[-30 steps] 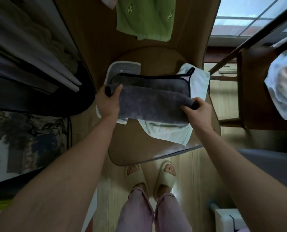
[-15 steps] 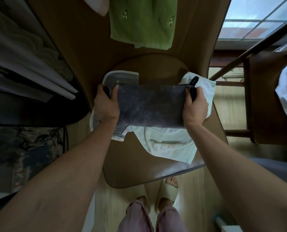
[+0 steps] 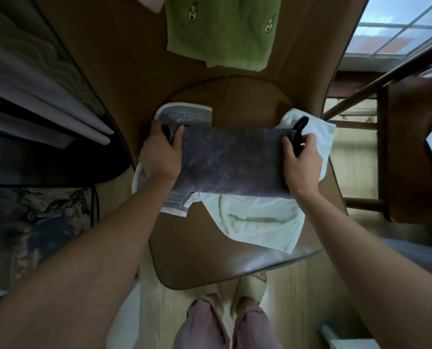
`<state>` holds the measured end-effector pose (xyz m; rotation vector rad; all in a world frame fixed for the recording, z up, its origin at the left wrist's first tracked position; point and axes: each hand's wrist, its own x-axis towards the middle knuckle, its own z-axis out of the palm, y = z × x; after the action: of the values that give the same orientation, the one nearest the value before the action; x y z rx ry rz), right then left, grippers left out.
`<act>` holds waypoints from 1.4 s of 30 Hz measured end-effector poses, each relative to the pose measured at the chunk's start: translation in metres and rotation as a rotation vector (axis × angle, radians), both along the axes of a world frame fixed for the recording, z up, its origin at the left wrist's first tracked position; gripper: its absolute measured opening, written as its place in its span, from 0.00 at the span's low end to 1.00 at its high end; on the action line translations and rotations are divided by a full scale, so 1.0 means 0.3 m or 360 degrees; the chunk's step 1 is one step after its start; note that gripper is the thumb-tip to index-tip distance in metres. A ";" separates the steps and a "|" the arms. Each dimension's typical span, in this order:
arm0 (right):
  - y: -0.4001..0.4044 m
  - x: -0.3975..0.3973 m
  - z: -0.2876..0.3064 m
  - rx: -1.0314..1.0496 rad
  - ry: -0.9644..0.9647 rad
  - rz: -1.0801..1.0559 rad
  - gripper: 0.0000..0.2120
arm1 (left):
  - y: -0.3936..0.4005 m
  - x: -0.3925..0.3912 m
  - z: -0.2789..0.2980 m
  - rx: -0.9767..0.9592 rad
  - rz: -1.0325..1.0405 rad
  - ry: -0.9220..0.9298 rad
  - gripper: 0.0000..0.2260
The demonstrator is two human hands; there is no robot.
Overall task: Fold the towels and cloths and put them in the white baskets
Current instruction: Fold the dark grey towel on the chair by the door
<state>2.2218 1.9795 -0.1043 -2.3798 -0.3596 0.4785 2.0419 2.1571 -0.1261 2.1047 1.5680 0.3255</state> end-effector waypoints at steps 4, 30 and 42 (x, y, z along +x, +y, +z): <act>-0.063 -0.082 0.052 0.0080 -0.0147 -0.0055 0.20 | -0.031 -0.055 0.049 -0.0187 -0.0032 -0.0358 0.22; 0.002 -0.232 -0.120 -0.0787 -0.0732 0.1087 0.31 | -0.122 -0.193 0.010 0.0173 -0.0362 0.0474 0.28; 0.054 -0.192 -0.124 -0.0650 -0.0856 0.1300 0.30 | -0.156 -0.068 -0.074 0.0421 -0.1037 0.0509 0.29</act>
<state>2.1644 1.9956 -0.1416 -2.6500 -1.6444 0.2580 2.0216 2.1103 -0.1483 2.8395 0.9299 -0.0414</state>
